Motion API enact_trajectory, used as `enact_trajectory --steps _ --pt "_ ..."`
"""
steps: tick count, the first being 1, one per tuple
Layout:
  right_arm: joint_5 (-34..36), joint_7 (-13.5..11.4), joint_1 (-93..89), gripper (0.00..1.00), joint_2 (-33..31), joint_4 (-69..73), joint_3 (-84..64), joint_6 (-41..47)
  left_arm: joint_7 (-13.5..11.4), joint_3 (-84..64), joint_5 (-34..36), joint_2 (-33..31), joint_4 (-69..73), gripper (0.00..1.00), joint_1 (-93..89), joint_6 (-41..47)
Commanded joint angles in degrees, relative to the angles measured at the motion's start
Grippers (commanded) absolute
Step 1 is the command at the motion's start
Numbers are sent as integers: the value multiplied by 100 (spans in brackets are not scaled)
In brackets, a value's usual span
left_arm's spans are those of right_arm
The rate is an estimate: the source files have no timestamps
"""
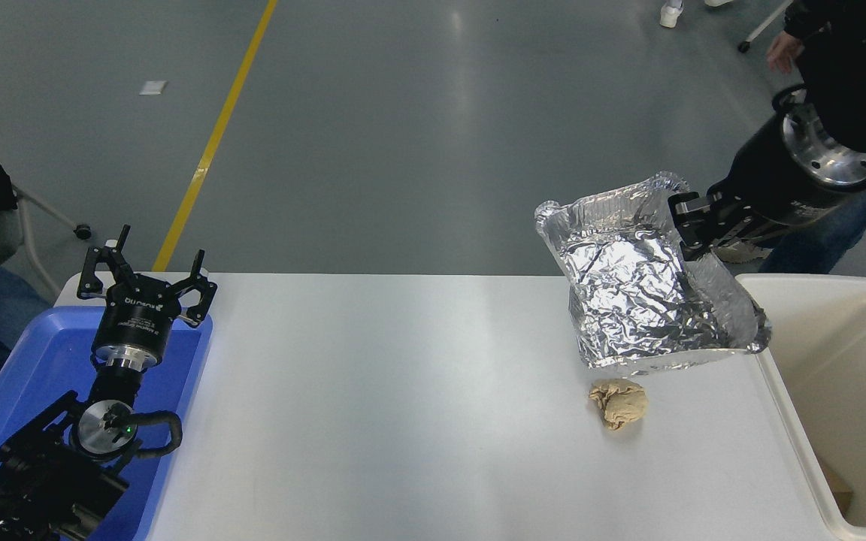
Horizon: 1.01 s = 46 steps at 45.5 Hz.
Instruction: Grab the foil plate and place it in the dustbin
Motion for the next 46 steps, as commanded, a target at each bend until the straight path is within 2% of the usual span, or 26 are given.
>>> enact_trajectory --steps 1,4,8,17,24,34,46 --pt "-1600 498 -1170 0 -870 -1417 19 -13 0 -6 -1 0 -8 100 -1 1" --pt "-1979 709 -1671 0 -1045 -2041 72 -66 0 -6 -1 0 1 100 -1 1" --pt "-2103 982 -2348 0 -1239 -2797 195 -153 0 -6 -1 0 1 100 -1 1" --pt "-2112 1228 -4158 0 -1266 -4160 669 -926 0 -6 -1 0 1 100 -1 1" --pt "-2112 1228 -5547 0 -1003 -4986 1109 -1656 0 -6 -1 0 1 100 -1 1" --pt "-2059 1193 -7375 0 -71 -6463 1303 -2509 0 -6 -1 0 1 100 -1 1" --pt "-2094 1026 -8001 0 298 -6648 1267 -3054 0 -6 -1 0 -8 100 -9 1"
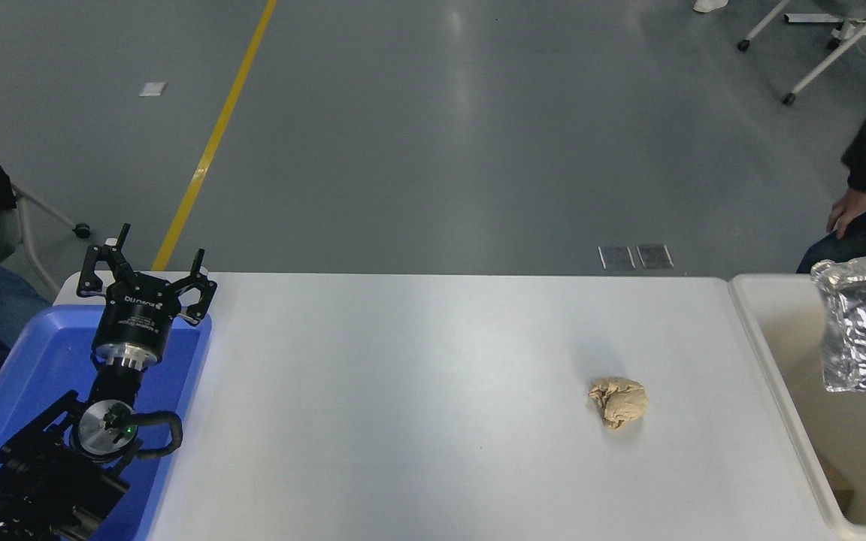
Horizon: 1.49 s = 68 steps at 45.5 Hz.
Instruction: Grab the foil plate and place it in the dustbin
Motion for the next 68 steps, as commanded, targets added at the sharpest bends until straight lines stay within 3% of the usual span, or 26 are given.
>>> enact_trajectory --steps 1,5,6,7,8,10,11,26,30,34,42,44,50,58,68 --pt "-32 -108 -959 0 439 -522 64 -674 -1 -1 0 0 2 100 -9 0" --pt "-32 -160 -1029 0 500 -504 72 -771 -1 -1 0 0 2 100 -8 0" --pt "-32 -160 -1029 5 509 -504 72 -788 -1 -1 -9 0 2 100 -9 0" --pt "-32 -169 -1038 16 518 -504 81 -814 -1 -1 0 0 2 100 0 0" --pt "-23 -169 -1038 35 527 -504 90 -823 -1 -1 0 0 -7 100 0 0" --pt "-6 -169 -1038 90 527 -504 107 -832 -1 -1 0 0 2 100 -9 0" --pt "3 -169 -1038 100 536 -504 107 -832 -1 -1 -9 0 2 100 -9 0" --pt "29 -125 -635 100 545 -93 415 -753 8 8 0 0 2 100 -9 0" --pt "-14 -125 295 100 300 925 275 -674 26 8 0 0 -7 100 -17 -9" --pt "-6 -125 1499 100 -368 2261 -216 -289 26 8 9 0 2 100 -17 -17" --pt "47 -125 4022 100 -642 4688 -754 1380 26 8 9 0 -7 100 -9 -9" --pt "257 -125 4664 100 -590 5251 -745 2031 26 8 9 0 -7 100 -9 -17" --pt "1381 -143 5570 100 -203 5964 -754 2928 26 8 0 0 2 100 -9 -9" --pt "2928 -178 6361 100 552 6465 -745 2956 8 8 0 0 2 100 0 0" --pt "3536 -178 6828 100 1151 6545 -710 2956 8 8 -9 0 2 100 0 9"
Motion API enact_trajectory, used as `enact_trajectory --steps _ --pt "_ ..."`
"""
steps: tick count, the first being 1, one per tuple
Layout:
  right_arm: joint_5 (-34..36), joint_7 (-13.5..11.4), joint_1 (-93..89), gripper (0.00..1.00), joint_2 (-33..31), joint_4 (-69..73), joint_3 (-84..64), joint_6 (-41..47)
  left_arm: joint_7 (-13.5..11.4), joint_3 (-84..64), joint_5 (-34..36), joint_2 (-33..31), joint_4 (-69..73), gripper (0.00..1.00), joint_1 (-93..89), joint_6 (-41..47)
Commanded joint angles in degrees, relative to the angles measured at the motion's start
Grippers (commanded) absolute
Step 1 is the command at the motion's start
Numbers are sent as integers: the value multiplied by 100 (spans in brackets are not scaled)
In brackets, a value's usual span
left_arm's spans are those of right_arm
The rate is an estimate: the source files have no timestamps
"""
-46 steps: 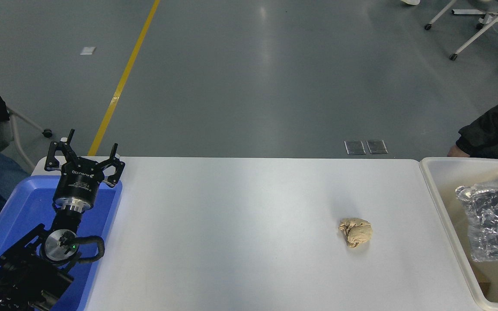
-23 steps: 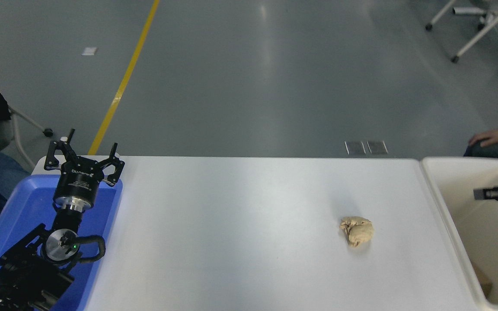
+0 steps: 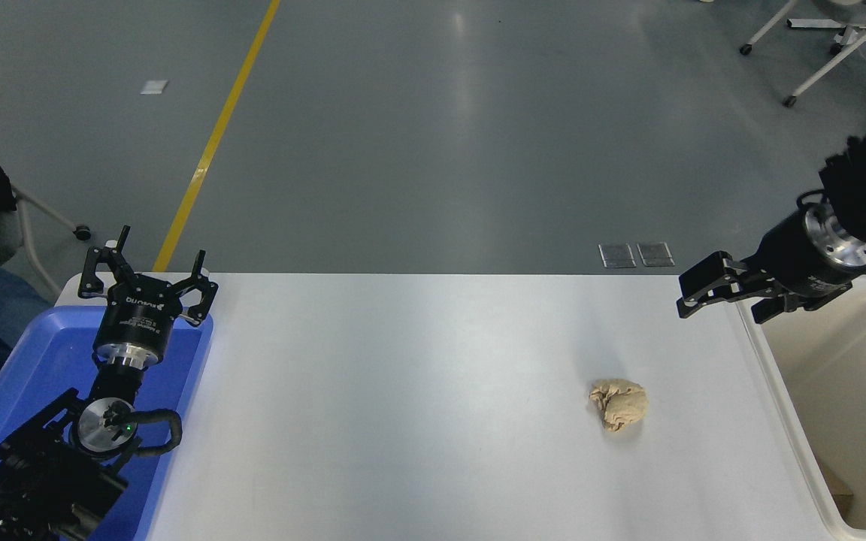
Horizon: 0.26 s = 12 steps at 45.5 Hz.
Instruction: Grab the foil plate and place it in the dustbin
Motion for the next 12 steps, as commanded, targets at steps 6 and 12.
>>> enact_trajectory --steps 6,12 --pt "945 -11 983 100 607 521 -15 271 -4 0 -5 0 2 100 3 10" --pt "954 -2 992 100 598 521 2 271 -13 0 -5 0 2 100 3 10"
